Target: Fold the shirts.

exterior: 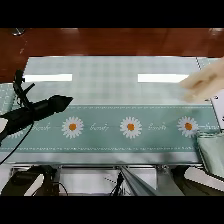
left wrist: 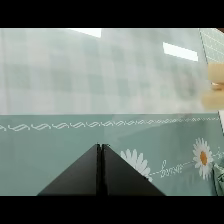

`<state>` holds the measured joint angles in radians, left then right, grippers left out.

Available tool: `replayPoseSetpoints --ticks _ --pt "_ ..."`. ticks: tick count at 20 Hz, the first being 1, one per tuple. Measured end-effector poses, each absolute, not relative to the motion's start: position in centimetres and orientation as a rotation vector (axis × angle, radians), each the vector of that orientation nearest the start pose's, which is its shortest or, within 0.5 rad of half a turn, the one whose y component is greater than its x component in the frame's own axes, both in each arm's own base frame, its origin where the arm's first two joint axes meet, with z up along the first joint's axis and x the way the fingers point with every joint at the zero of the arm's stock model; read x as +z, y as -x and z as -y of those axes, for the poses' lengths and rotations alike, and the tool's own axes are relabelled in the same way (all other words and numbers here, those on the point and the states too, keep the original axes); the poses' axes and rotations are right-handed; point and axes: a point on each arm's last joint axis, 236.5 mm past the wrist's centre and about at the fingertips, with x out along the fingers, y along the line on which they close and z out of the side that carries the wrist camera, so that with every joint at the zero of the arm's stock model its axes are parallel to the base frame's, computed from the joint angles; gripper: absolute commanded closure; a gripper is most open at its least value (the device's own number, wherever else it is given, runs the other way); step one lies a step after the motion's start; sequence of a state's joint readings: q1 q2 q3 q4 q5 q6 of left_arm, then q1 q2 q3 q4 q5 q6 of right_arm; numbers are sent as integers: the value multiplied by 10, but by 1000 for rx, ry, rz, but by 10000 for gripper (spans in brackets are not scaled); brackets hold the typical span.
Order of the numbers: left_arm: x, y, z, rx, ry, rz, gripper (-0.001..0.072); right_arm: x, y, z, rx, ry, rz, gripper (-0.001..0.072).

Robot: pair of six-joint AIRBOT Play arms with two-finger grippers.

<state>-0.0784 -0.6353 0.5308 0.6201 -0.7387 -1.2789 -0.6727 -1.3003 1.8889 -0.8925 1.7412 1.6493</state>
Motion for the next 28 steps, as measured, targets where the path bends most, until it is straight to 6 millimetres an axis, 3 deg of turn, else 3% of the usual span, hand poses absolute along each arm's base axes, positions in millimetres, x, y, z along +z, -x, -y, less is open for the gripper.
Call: replayPoseSetpoints --ticks 8,11,15,19,24,26,27,28 --pt "92 -306 150 -463 623 -710 679 264 -273 169 -351 -709 -919 691" --pt "94 -310 146 -450 621 -692 679 259 -243 184 -470 -730 -915 691" --pt "96 -313 144 -442 619 -678 679 221 -192 191 -626 -788 -988 691" --pt "96 -314 143 -437 620 -672 679 175 -126 188 -837 -870 -1083 690" --pt "97 -315 142 -433 621 -667 679 150 -43 180 -1181 -874 -1155 686" --pt "97 -316 142 -432 621 -665 679 150 -20 177 -1292 -863 -1161 636" --pt "98 -316 142 -429 621 -661 680 151 -10 176 -1342 -857 -1160 549" --pt "98 -317 141 -426 622 -657 680 152 -3 175 -1378 -852 -1156 324"
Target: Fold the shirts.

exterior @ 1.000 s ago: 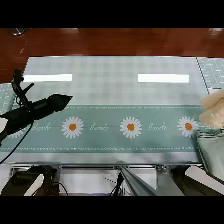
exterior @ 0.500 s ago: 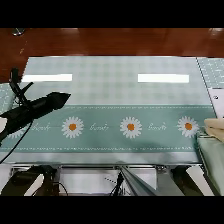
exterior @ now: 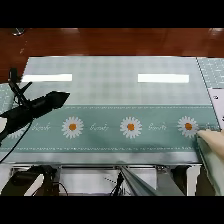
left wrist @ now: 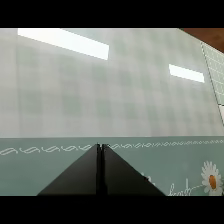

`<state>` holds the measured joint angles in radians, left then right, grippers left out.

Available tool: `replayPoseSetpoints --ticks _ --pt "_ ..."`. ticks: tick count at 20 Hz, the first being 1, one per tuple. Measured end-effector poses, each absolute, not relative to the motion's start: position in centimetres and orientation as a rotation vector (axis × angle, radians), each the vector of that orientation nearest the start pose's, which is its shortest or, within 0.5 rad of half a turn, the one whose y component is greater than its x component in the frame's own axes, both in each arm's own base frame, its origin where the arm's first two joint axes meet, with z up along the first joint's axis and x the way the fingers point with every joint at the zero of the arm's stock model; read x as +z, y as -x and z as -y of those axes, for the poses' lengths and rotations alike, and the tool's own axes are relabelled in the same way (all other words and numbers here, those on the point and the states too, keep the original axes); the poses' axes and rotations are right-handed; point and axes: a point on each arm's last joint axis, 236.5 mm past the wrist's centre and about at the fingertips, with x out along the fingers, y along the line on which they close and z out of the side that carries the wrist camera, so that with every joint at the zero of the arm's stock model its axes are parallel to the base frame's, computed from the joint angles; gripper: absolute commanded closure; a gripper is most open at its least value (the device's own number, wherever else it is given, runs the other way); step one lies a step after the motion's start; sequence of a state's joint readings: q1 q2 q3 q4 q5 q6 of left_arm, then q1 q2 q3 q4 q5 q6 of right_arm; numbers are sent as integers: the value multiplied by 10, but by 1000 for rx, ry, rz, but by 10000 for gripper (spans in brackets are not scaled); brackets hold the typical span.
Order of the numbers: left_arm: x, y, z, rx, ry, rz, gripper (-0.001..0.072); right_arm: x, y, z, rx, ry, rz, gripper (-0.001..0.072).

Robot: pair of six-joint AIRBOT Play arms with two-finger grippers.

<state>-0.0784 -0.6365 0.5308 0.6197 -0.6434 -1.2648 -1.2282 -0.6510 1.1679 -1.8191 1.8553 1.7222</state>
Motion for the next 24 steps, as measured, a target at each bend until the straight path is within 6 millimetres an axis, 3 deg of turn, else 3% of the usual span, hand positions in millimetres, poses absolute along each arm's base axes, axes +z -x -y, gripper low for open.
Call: replayPoseSetpoints --ticks 1,6,7,8,9,10,12,15,18,20,22,24 --pt "99 -319 139 -421 622 -649 679 153 3 175 -1409 -845 -1156 88" --pt "102 -324 135 -403 624 -625 679 155 11 175 -1449 -826 -1143 100" --pt "102 -324 134 -400 625 -620 680 156 7 179 -1440 -816 -1122 196" --pt "105 -326 134 -396 629 -612 680 156 0 183 -1418 -810 -1099 383" --pt "109 -328 133 -395 631 -601 680 156 -12 188 -1372 -799 -1060 627" --pt "115 -331 133 -397 633 -586 680 156 -31 194 -1304 -792 -1015 689" --pt "137 -341 134 -412 621 -547 680 159 -83 201 -1106 -792 -905 690" --pt "187 -361 143 -474 581 -492 681 184 -197 188 -684 -804 -697 689" --pt "233 -381 172 -598 530 -502 682 212 -293 131 -285 -754 -602 690" --pt "240 -385 202 -699 474 -566 682 207 -342 66 -53 -672 -651 690" --pt "215 -382 226 -744 376 -686 681 176 -368 -1 112 -537 -781 689" --pt "163 -374 234 -708 254 -852 680 127 -376 -49 178 -372 -948 689"
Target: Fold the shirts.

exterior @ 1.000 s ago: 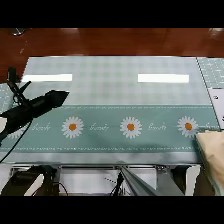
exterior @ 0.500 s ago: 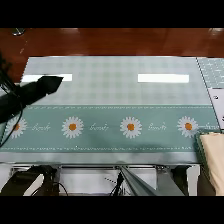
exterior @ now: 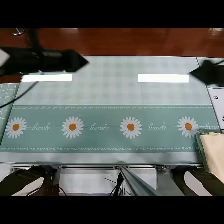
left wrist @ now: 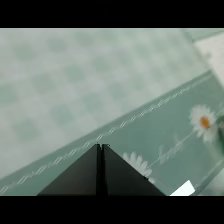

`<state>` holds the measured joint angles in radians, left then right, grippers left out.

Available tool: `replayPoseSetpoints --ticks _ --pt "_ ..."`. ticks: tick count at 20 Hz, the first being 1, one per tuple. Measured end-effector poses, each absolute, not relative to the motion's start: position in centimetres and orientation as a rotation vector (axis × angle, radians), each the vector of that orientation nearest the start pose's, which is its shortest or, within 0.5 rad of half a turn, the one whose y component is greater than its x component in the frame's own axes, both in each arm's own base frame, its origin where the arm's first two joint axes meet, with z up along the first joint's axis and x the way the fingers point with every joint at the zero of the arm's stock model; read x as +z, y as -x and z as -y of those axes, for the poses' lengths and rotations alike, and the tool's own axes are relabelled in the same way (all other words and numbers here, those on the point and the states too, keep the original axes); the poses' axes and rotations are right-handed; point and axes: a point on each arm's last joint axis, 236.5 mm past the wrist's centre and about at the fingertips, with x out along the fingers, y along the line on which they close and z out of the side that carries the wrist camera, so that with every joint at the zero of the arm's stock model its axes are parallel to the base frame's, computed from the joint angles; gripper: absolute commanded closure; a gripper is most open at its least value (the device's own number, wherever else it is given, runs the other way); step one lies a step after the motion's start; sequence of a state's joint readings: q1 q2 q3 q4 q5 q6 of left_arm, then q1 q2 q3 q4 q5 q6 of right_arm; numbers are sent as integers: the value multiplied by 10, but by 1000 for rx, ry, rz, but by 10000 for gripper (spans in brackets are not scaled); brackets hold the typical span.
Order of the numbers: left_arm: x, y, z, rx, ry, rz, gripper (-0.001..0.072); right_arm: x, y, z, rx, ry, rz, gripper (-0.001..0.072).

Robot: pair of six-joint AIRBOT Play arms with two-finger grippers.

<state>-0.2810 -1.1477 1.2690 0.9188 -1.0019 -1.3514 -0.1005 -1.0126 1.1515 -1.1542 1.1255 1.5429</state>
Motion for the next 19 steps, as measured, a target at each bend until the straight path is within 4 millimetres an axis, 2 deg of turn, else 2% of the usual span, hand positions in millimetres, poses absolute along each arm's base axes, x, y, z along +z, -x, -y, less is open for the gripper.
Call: replayPoseSetpoints --ticks 1,3,4,6,11,19 --pt "137 -371 230 -664 198 -918 680 102 -376 -61 177 -286 -1024 689" --pt "93 -362 216 -589 106 -1036 680 61 -376 -72 151 -138 -1138 689" --pt "78 -360 210 -558 79 -1066 680 45 -376 -74 133 -87 -1177 689" --pt "59 -355 201 -519 34 -1116 680 27 -376 -76 102 -31 -1219 689" --pt "42 -350 190 -476 -10 -1158 680 12 -376 -77 64 14 -1253 689" --pt "39 -350 187 -464 -21 -1166 680 9 -376 -75 50 26 -1260 689"
